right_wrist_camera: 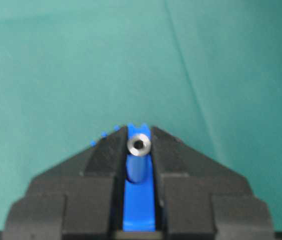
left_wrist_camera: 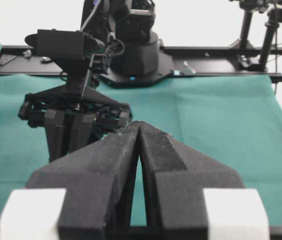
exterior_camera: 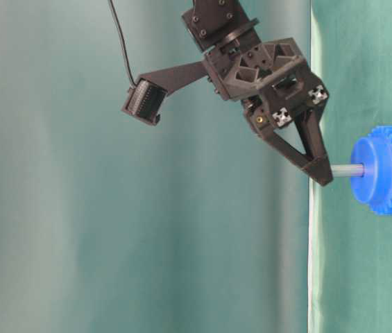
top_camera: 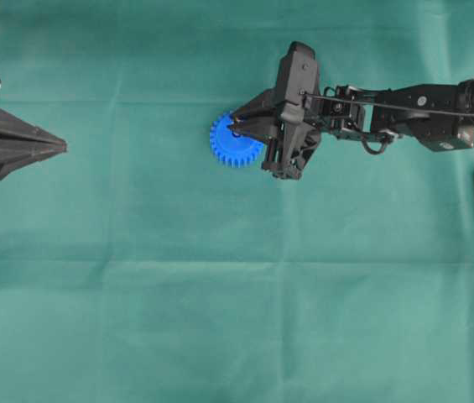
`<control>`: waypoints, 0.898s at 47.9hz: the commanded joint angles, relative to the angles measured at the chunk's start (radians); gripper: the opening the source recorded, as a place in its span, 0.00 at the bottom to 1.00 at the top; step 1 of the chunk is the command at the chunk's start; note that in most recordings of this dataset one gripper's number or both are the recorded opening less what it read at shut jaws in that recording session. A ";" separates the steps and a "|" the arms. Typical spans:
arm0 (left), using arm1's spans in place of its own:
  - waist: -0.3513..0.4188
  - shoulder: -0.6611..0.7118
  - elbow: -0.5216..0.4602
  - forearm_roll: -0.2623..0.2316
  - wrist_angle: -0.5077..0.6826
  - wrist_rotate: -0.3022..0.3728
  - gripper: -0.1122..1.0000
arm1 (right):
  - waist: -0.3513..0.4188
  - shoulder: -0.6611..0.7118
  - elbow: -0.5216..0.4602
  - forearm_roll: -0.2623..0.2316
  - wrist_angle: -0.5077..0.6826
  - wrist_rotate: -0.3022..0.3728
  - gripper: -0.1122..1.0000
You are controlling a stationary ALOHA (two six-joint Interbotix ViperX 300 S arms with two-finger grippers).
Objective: Insert the shaft placed at a random location into the center hole of the medium gear at another random location.
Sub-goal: 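Align the held shaft vertically over the gear hole with the right gripper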
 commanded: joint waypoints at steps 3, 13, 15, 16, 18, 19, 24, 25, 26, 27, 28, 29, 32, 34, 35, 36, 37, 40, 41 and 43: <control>0.002 0.008 -0.020 0.002 -0.005 0.000 0.10 | -0.005 -0.015 -0.011 0.003 -0.005 -0.009 0.22; 0.002 0.008 -0.020 0.002 -0.003 -0.002 0.10 | -0.005 -0.046 -0.012 0.003 -0.002 -0.011 0.22; 0.002 0.008 -0.020 0.000 -0.002 0.000 0.10 | -0.005 -0.058 -0.011 0.003 0.000 -0.012 0.22; 0.002 0.008 -0.020 0.002 -0.002 -0.002 0.10 | -0.005 -0.064 -0.011 0.003 0.000 -0.012 0.22; 0.002 0.008 -0.020 0.002 -0.002 -0.002 0.10 | -0.005 -0.075 -0.009 0.003 0.002 -0.014 0.22; 0.002 0.008 -0.020 0.002 -0.002 -0.002 0.10 | -0.005 -0.078 -0.008 0.003 0.003 -0.014 0.22; 0.002 0.008 -0.020 0.002 -0.002 -0.002 0.10 | -0.005 -0.095 -0.006 0.002 0.005 -0.015 0.22; 0.002 0.008 -0.020 0.002 -0.002 0.000 0.10 | -0.005 -0.095 -0.006 0.003 0.005 -0.015 0.22; 0.002 0.008 -0.020 0.002 -0.002 0.000 0.10 | -0.005 -0.095 -0.008 0.003 0.005 -0.015 0.22; 0.002 0.008 -0.020 0.002 -0.002 0.000 0.10 | -0.005 -0.095 -0.008 0.003 0.005 -0.015 0.22; 0.002 0.008 -0.020 0.002 -0.002 0.000 0.10 | -0.005 -0.094 -0.006 0.003 0.006 -0.015 0.22; 0.002 0.008 -0.020 0.002 -0.002 0.000 0.10 | -0.005 -0.094 -0.008 0.003 0.005 -0.015 0.22; 0.002 0.008 -0.020 0.002 -0.002 0.000 0.10 | -0.005 -0.092 -0.006 0.003 0.005 -0.015 0.22; 0.002 0.008 -0.020 0.002 -0.002 0.000 0.10 | -0.005 -0.091 -0.005 0.003 0.006 -0.015 0.22; 0.002 0.008 -0.020 0.002 -0.002 0.000 0.10 | -0.005 -0.089 -0.005 0.003 0.005 -0.014 0.22; 0.002 0.008 -0.020 0.002 -0.002 0.000 0.10 | -0.005 -0.089 -0.005 0.003 0.006 -0.015 0.22; 0.002 0.008 -0.020 0.002 -0.002 0.000 0.10 | -0.005 -0.087 -0.003 0.003 0.006 -0.014 0.22; 0.002 0.008 -0.020 0.002 -0.002 0.000 0.10 | -0.005 -0.083 -0.003 0.003 0.005 -0.011 0.22; 0.002 0.008 -0.020 0.002 -0.002 0.000 0.10 | -0.003 -0.083 -0.003 0.003 0.005 -0.011 0.22; 0.002 0.008 -0.020 0.002 0.000 0.000 0.10 | -0.002 -0.078 -0.003 0.003 0.002 -0.009 0.22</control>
